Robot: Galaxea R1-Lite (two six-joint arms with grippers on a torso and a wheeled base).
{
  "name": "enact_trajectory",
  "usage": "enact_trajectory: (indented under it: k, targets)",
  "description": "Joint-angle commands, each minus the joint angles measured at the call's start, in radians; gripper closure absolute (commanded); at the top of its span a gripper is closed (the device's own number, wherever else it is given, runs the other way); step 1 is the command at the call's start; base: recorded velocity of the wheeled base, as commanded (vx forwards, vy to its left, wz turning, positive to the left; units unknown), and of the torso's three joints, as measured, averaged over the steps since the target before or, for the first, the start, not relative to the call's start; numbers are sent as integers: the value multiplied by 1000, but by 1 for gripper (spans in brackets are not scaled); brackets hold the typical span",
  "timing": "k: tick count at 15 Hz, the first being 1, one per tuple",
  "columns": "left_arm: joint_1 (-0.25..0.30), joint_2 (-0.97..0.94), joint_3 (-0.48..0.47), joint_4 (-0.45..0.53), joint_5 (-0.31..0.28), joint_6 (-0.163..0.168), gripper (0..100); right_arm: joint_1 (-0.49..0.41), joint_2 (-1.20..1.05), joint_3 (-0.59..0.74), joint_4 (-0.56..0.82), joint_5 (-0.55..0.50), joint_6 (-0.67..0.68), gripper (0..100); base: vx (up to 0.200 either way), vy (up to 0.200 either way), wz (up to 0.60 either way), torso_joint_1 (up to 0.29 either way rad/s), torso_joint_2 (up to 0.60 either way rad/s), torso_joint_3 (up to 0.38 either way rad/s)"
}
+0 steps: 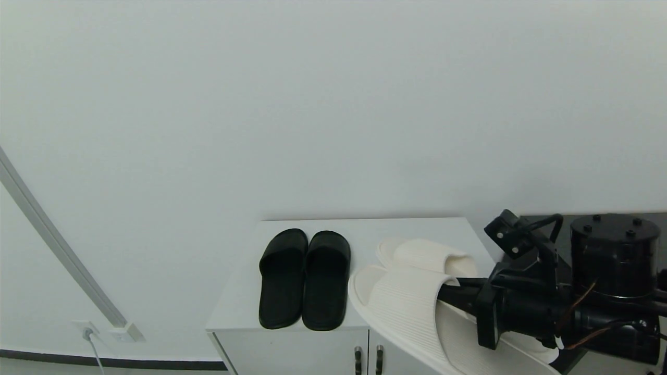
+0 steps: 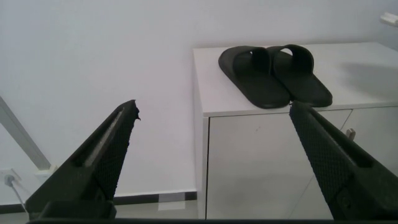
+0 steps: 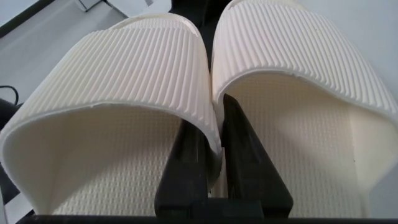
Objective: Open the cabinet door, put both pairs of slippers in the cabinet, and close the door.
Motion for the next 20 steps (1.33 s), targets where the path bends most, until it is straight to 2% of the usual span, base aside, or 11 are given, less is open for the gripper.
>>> enact_trajectory:
  k: [1,4,10,17,20]
  targets:
    - [0,0,0,0,0,0,0,1,-19,15,-2,5,-5,100,0,0,0,0,0,0]
    - [0,0,0,0,0,0,0,-4,-21,44,-6,37,-71,100,-200,0,0,12,4,7]
    - [0,0,0,0,0,-2,0,-2,-30,56,-6,38,-74,100,-200,0,0,-4,0,2]
    - [0,0,0,0,0,-2,0,3,-41,70,-6,41,-79,100,0,0,0,0,0,0]
    - [0,0,0,0,0,0,0,3,-41,71,-6,41,-79,100,0,0,0,-129,285,159]
